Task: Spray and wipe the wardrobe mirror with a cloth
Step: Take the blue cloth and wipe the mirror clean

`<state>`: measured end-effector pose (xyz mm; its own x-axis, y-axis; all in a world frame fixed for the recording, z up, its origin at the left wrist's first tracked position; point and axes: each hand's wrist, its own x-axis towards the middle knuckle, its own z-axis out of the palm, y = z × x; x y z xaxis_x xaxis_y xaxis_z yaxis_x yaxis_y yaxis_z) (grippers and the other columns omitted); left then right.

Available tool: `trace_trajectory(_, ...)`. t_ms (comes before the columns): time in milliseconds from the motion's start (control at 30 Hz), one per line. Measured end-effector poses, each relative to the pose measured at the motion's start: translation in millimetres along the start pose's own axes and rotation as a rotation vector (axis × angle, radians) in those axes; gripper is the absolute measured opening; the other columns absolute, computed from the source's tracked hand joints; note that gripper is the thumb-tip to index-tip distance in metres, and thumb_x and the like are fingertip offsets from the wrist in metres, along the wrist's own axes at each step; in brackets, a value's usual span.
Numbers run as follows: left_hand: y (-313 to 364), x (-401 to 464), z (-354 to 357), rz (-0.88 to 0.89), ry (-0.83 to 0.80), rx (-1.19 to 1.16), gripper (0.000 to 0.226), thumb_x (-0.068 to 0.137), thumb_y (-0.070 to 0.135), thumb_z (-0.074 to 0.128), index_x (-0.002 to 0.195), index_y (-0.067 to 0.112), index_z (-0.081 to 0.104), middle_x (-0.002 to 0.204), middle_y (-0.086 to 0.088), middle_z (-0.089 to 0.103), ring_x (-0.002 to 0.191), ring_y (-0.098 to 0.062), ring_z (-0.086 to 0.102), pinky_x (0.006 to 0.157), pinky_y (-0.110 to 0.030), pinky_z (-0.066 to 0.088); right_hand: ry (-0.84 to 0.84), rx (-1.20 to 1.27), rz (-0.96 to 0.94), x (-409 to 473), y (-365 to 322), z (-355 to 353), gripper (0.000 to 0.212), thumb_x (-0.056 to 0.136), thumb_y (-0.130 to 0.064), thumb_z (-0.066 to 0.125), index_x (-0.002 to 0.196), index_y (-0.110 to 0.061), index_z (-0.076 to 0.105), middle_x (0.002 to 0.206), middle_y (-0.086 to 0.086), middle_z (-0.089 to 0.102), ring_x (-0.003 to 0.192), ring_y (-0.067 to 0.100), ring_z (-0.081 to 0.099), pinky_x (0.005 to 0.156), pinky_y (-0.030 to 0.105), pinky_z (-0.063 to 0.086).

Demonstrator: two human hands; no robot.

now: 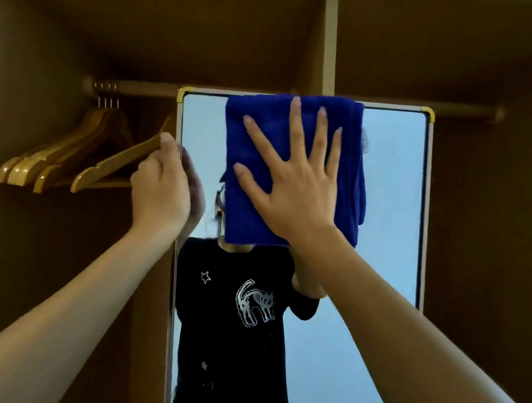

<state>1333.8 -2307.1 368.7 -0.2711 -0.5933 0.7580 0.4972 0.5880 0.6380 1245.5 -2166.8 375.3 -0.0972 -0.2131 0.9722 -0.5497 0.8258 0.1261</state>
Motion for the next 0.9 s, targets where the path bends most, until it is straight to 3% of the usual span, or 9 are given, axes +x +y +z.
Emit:
trace_trajectory(200, -26, -21, -1, 0.030, 0.073, 0.090, 0.051, 0.103, 0.046, 0.023, 0.074, 0.021, 0.057, 0.077, 0.000, 0.061, 0.079, -0.013, 0.060, 0.080, -0.037, 0.044, -0.003, -0.015, 0.157, -13, 85, -10, 0.064, 0.093, -0.071, 0.022, 0.151, -0.048, 0.005, 0.164, 0.005, -0.007, 0.148, 0.038, -0.009, 0.118, 0.058, -0.003)
trace_trajectory(333, -39, -44, 0, 0.008, 0.062, 0.099, 0.051, 0.103, 0.046, 0.024, 0.073, 0.019, 0.056, 0.073, 0.000, 0.060, 0.075, -0.013, 0.060, 0.069, -0.031, 0.043, -0.021, -0.029, 0.211, -35, 116, -12, 0.064, 0.094, -0.070, 0.017, 0.152, -0.046, 0.003, 0.164, 0.005, -0.006, 0.148, 0.036, -0.009, 0.118, 0.059, -0.002)
trace_trajectory(467, -57, -79, -5, -0.015, 0.050, 0.122, 0.050, 0.104, 0.041, 0.024, 0.072, 0.014, 0.052, 0.068, 0.001, 0.057, 0.069, -0.009, 0.057, 0.060, -0.025, 0.038, -0.040, -0.027, 0.228, -64, 110, -8, 0.064, 0.094, -0.068, 0.017, 0.153, -0.044, 0.006, 0.164, 0.007, -0.004, 0.148, 0.037, -0.008, 0.118, 0.057, -0.003)
trace_trajectory(767, -81, -125, -18, -0.040, 0.008, 0.189, 0.047, 0.105, 0.036, 0.024, 0.086, 0.010, 0.059, 0.071, 0.002, 0.059, 0.069, -0.005, 0.058, 0.059, -0.025, 0.039, -0.127, 0.012, 0.237, -203, 86, 14, 0.064, 0.094, -0.067, 0.020, 0.152, -0.039, 0.018, 0.162, 0.015, 0.004, 0.147, 0.043, -0.001, 0.116, 0.064, 0.004)
trace_trajectory(900, -83, -132, -22, -0.046, 0.001, 0.209, 0.045, 0.106, 0.033, 0.026, 0.089, 0.009, 0.059, 0.071, 0.003, 0.059, 0.069, -0.005, 0.057, 0.058, -0.024, 0.040, -0.141, 0.021, 0.256, -218, 78, 15, 0.063, 0.094, -0.068, 0.021, 0.151, -0.041, 0.016, 0.161, 0.017, 0.007, 0.147, 0.045, 0.001, 0.116, 0.063, 0.004)
